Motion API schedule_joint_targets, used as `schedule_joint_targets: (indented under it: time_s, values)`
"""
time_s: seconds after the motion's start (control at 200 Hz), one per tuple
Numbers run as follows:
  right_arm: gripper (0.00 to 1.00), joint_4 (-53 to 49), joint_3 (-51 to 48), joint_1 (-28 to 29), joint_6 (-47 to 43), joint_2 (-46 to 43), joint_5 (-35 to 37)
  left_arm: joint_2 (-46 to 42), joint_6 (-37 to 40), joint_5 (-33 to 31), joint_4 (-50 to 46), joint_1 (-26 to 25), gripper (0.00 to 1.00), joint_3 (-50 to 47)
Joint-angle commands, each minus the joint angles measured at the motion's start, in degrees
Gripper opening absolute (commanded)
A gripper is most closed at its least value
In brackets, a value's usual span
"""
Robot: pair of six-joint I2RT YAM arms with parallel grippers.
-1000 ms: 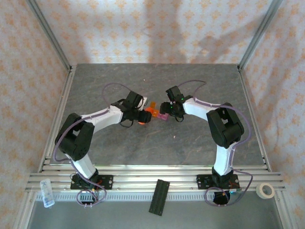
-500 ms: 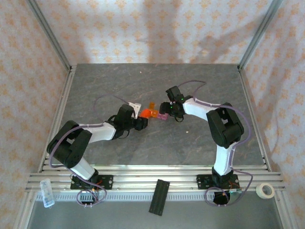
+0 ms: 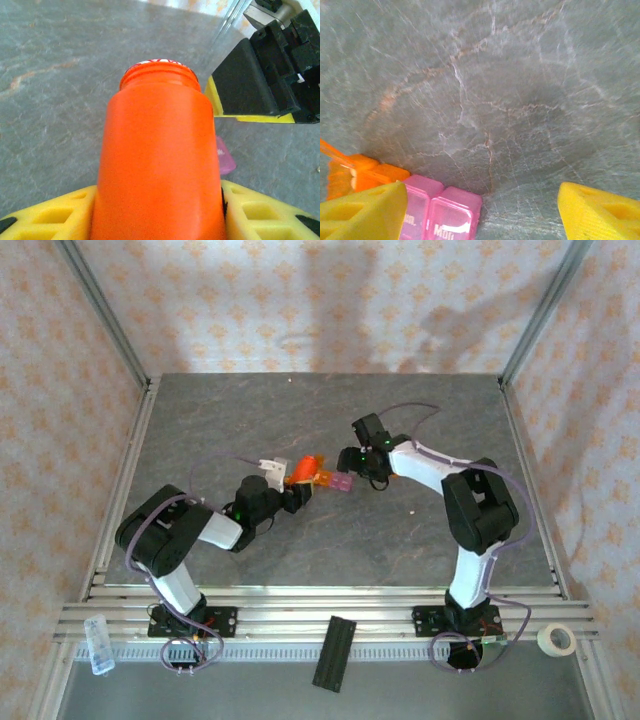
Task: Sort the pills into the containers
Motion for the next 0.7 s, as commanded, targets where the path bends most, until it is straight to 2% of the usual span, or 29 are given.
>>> schedule_joint_targets:
  time_s: [0.0,0.345,0.46,0.696]
  values:
    - [0.79,-3.77,2.78,-1.43,1.69,-4.03,2.51,-0.62,-0.11,-0.49,10.09,0.38,0.0,1.54]
    - [0.79,-11.53,5.24,-11.58,1.8,-4.24,2.77,-7.26,8.97,1.83,10.11,1.5,0.0,6.85]
    - [0.79,-15.04,7.46,-12.7,-0.88,-3.01,5.0,-8.52,8.85,2.26,10.28,2.74,0.0,10.8]
    - [0.79,-21.3,12.54,-12.72,-5.18,5.02,9.26,-7.26,7.53,3.25,11.93,2.81,0.0,18.9]
